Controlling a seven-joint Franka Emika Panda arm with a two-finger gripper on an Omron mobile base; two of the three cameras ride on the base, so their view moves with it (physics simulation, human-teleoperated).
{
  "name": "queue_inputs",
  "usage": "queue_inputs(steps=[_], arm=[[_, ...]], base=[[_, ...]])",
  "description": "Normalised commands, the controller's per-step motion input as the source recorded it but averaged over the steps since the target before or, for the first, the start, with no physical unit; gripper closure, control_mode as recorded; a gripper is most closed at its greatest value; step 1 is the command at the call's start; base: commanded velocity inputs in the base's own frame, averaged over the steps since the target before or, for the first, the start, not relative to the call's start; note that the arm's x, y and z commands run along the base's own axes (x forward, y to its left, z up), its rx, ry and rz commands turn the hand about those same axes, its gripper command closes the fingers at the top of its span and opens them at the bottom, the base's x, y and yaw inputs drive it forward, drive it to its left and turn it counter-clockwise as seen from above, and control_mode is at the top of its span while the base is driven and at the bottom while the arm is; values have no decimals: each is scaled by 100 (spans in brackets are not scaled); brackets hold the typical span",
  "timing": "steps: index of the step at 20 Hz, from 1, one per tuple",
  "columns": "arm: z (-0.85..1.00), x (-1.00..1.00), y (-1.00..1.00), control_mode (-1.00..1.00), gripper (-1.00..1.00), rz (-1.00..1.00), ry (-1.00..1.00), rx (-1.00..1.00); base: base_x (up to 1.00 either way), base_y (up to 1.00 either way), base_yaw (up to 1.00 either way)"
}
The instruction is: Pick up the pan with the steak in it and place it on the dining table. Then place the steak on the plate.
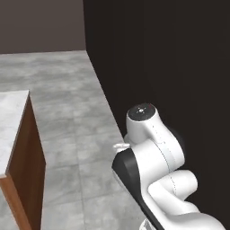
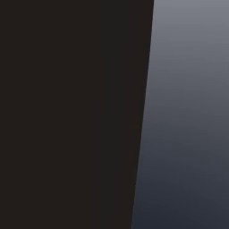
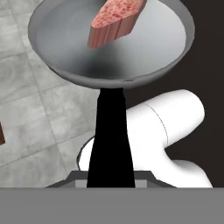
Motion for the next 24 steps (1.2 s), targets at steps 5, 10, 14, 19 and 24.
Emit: queue_inputs(steps=[5, 10, 14, 19, 24], arm=[[0, 0, 0, 100, 100, 0, 0, 0], [0, 0, 0, 100, 100, 0, 0, 0], [0, 0, 0, 100, 100, 0, 0, 0], [0, 0, 0, 100, 100, 0, 0, 0], [0, 0, 0, 100, 100, 0, 0, 0]], base=[[100, -25, 0], [100, -25, 0], [100, -25, 0], [100, -25, 0], [100, -24, 0]])
